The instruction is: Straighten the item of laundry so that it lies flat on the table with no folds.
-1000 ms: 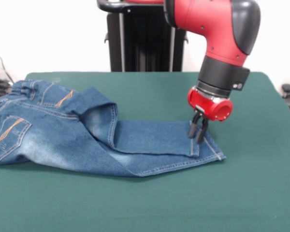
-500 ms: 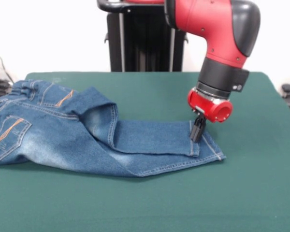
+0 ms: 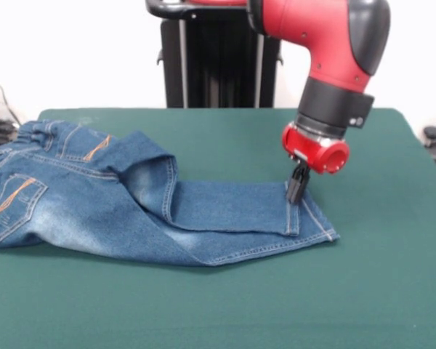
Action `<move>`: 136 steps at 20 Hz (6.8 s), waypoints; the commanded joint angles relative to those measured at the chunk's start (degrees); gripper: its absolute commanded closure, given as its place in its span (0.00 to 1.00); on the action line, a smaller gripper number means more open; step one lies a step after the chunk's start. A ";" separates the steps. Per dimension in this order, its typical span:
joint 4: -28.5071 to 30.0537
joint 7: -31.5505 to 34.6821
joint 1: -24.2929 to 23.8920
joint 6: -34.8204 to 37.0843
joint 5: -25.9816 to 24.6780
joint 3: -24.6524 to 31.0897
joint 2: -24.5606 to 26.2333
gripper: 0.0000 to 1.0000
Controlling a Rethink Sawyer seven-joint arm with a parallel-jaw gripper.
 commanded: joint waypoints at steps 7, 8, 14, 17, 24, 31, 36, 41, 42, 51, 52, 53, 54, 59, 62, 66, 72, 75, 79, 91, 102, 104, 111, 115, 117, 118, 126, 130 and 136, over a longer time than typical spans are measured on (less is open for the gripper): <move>15.22 12.35 -1.60 1.75 -4.25 6.98 -8.92 1.00; 15.06 12.28 -2.22 1.27 -4.57 7.24 -8.63 1.00; 12.41 11.96 -1.86 -1.82 -4.20 6.04 -5.60 0.00; 12.16 12.62 -1.27 -2.05 -3.15 5.66 -5.31 0.00; 7.04 13.29 -1.94 -5.76 -2.09 7.24 0.65 0.00; 1.89 12.45 -1.60 -7.21 0.38 7.31 5.59 0.00; 0.69 12.33 -0.63 -6.89 2.49 7.22 6.67 0.00; 0.97 11.86 0.50 -4.97 4.04 6.60 5.30 0.00; 1.23 11.64 0.81 -4.35 4.40 6.36 4.78 0.00; 3.83 10.01 -0.59 -1.94 2.25 5.72 0.68 0.00; 3.87 9.90 -1.02 -2.15 1.75 5.83 0.65 0.00; 3.89 9.73 -1.32 -2.21 1.41 5.82 0.59 0.00; 4.05 9.51 -1.64 -2.04 1.09 5.69 0.27 0.00; 4.39 8.45 -3.18 -1.92 -0.44 5.49 -0.45 0.00; 4.83 7.60 -3.82 -1.23 -1.03 5.07 -1.45 0.00; 5.50 6.72 -3.27 0.35 -0.59 4.02 -2.75 0.00; 4.90 5.57 -6.03 -1.08 -2.90 4.61 -2.07 0.00; 4.06 5.64 -7.61 -2.81 -4.33 5.30 -0.46 0.00; 2.90 6.16 -9.62 -4.93 -6.55 6.33 1.67 0.00; 1.89 7.16 -11.38 -6.15 -9.69 6.94 2.99 0.00; 1.01 6.88 -10.52 -4.57 -8.39 6.13 2.53 0.00; 1.13 6.57 -10.52 -3.89 -8.38 5.87 1.91 0.00; 1.15 5.51 -10.24 -1.92 -7.95 4.54 0.40 0.00; 0.49 4.94 -10.27 -1.84 -7.92 4.08 0.61 0.00; 0.34 5.01 -9.90 -2.25 -7.59 3.77 0.94 0.00; 0.11 4.52 -9.50 -2.00 -7.51 3.32 1.11 0.00; 1.09 7.02 -9.21 -1.22 -6.04 4.17 0.41 1.00; 1.02 6.81 -9.22 -0.87 -6.23 4.05 0.13 1.00; 0.27 5.28 -8.77 -1.11 -6.90 2.71 0.37 0.00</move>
